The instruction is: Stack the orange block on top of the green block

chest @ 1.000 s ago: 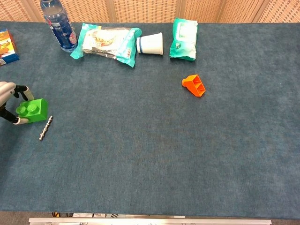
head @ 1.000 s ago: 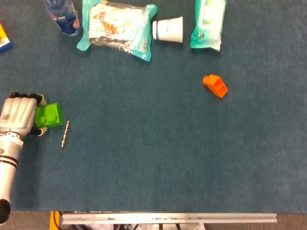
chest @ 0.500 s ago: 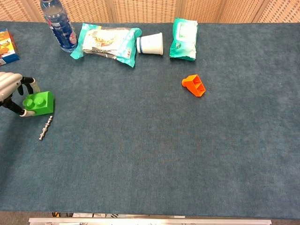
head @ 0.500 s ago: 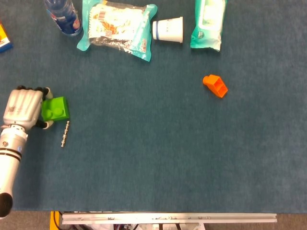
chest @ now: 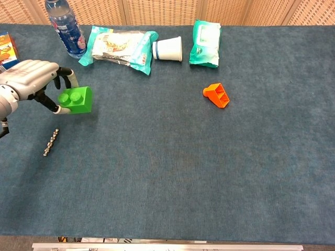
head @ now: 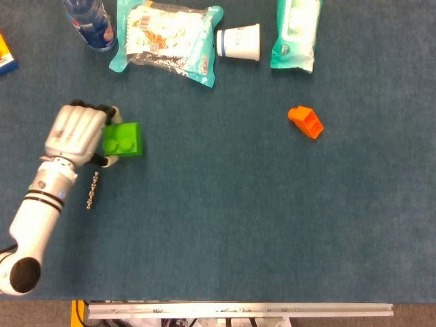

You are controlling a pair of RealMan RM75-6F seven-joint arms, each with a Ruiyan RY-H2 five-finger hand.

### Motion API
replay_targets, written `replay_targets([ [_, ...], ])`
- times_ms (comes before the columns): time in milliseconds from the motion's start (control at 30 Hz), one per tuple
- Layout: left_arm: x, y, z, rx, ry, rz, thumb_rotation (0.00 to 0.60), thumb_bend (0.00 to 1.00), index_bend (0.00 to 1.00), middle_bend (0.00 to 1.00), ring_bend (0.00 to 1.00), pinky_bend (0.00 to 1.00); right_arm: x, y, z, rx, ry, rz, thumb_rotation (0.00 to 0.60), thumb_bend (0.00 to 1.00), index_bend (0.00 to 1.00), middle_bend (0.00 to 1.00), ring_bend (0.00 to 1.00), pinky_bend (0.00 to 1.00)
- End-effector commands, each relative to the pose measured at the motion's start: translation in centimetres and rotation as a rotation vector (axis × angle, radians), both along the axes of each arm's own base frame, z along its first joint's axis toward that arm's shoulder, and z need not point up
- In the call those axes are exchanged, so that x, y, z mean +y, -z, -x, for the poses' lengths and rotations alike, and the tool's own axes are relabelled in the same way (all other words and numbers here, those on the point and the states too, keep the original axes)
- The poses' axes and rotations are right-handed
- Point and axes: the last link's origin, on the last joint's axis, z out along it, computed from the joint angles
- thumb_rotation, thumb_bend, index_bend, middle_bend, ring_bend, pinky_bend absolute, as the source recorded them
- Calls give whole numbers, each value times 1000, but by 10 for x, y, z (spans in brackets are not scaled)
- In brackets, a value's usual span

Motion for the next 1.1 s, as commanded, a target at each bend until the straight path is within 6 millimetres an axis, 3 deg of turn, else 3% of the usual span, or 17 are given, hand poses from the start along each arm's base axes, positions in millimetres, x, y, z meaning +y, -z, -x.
replay_targets([
  [33,5,10,-18,1,26,12,600,161,471,455,397,268,-1,0,2,-1,4,-4,600,147,87,246,170,207],
  [667,12,63,-89,21,78,64,600,161,471,454,396,275,-3,-3,11,-8,23,-10,600,147,87,246,170,207],
  [1100,8,92,-103,37,41,80,600,161,472,455,396,287,3,-8,16,-15,31,-2,600,147,87,246,170,207],
])
